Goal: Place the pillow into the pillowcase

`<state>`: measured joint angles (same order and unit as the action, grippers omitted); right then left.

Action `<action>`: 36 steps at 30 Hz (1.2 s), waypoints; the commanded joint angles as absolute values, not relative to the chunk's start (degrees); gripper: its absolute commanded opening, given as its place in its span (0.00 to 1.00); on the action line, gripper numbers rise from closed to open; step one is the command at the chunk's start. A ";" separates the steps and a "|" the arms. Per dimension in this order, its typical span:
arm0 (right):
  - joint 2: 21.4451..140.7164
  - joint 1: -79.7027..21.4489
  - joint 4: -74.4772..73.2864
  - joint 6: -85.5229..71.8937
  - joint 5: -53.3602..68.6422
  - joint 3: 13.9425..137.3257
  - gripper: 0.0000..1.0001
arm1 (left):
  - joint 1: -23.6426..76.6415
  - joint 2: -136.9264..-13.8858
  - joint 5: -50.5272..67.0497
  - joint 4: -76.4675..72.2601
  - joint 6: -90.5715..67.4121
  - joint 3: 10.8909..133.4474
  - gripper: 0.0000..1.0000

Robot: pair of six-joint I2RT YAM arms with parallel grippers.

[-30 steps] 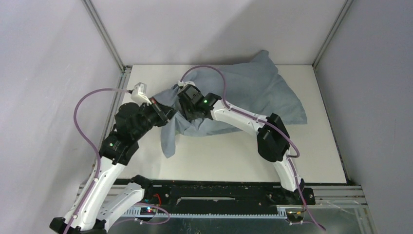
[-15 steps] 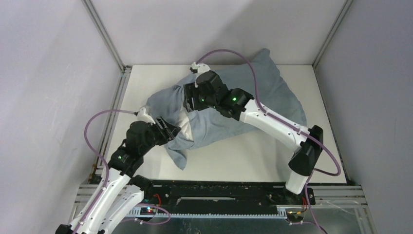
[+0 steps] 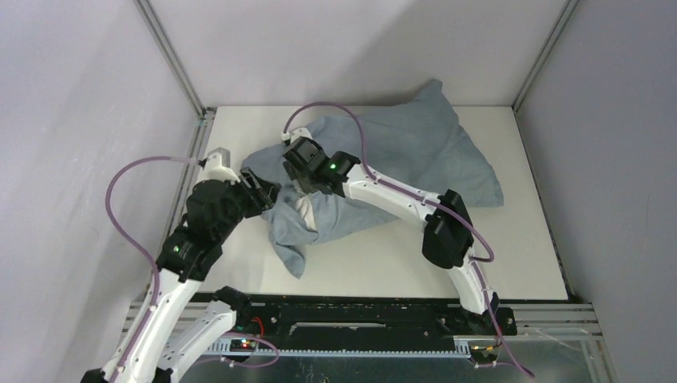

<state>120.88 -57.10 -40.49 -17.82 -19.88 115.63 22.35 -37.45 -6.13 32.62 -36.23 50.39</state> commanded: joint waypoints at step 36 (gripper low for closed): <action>111.68 -51.59 -29.49 -23.96 -1.11 99.24 0.51 | 27.22 -62.40 -1.11 33.42 -19.81 77.78 0.00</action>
